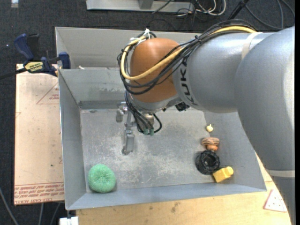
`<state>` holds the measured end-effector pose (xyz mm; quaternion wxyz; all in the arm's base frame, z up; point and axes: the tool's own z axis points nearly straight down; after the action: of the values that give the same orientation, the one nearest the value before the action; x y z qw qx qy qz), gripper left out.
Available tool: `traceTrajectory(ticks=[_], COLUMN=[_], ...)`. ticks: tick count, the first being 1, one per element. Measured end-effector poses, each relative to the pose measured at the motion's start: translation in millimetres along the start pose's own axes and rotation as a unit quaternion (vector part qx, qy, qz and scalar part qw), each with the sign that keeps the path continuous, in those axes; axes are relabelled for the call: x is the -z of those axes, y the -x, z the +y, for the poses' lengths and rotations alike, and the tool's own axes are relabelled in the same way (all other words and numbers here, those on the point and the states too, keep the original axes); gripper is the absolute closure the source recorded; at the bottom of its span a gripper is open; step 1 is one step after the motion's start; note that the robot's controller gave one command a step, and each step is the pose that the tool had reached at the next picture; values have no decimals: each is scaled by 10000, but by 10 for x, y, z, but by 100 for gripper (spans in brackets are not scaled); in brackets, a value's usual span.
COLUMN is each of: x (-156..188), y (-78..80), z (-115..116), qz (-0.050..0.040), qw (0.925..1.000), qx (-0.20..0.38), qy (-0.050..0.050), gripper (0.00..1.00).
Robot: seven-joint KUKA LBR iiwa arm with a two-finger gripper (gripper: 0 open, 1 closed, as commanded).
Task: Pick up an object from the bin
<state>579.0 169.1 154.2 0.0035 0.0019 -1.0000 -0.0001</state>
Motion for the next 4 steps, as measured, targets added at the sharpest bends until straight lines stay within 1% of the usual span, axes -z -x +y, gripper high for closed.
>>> traceTrajectory(ticks=[1,2,3,4], x=[48,-384,-675,-777], y=[20,-187,-287,-624], z=[-7,151,260,395], qz=[-38,-63,-21,-39], qw=[10000,9993,9902,9578], qx=[-15,357,1398,2874], qy=[6,6,-2,-6], gripper=[0,0,0,0])
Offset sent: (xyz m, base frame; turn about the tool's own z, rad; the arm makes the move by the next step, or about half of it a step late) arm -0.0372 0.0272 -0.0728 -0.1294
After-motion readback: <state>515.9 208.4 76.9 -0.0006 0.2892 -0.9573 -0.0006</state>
